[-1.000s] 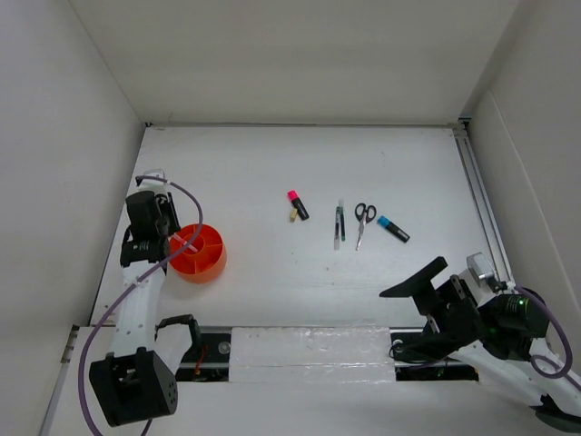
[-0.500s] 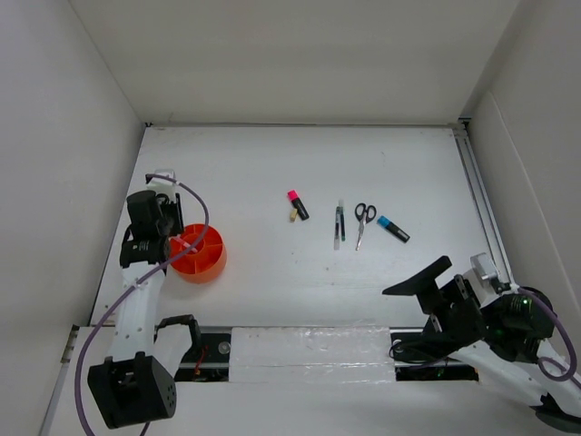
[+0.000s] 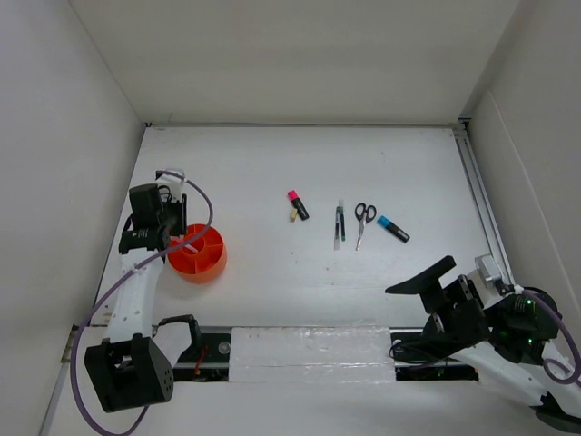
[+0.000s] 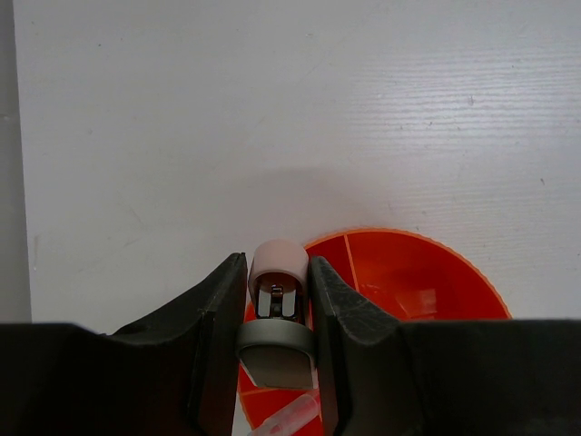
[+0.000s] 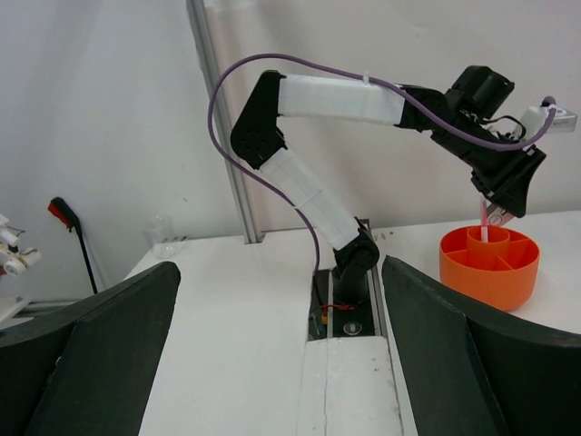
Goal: Sort the stationery into containers
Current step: Place the stapler in the storage box.
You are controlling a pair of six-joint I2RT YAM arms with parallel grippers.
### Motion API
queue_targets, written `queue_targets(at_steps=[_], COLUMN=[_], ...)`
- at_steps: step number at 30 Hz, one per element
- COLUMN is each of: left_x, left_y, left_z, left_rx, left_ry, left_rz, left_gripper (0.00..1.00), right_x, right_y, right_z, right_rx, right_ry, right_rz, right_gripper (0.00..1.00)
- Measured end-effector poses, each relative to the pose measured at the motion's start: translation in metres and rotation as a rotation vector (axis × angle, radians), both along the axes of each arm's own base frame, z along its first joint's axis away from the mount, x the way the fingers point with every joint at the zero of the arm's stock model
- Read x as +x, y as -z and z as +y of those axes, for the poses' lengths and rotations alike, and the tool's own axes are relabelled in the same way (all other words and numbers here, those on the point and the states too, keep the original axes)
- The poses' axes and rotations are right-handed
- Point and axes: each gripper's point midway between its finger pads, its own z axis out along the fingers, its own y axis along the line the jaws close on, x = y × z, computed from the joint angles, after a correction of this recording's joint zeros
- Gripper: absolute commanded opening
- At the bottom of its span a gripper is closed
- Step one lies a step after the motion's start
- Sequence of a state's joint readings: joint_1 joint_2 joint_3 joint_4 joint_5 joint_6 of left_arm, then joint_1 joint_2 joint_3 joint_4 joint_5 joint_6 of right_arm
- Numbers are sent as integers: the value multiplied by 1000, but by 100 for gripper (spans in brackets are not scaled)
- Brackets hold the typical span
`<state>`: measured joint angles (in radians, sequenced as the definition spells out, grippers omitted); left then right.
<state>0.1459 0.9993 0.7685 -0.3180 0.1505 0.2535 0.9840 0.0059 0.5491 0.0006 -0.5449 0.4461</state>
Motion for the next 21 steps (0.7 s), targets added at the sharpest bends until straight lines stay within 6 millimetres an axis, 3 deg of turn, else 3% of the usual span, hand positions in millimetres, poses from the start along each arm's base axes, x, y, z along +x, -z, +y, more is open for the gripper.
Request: queue_targets(at_steps=[21], left_x=[-10], left_y=[9], left_z=[-8], left_rx=[14], left_ry=[90], left_rz=[60], left_gripper=[0], right_x=[3], right_y=[3], right_z=[-2], right_rx=[-32], right_ry=[26], right_rz=[5], right_gripper=[99])
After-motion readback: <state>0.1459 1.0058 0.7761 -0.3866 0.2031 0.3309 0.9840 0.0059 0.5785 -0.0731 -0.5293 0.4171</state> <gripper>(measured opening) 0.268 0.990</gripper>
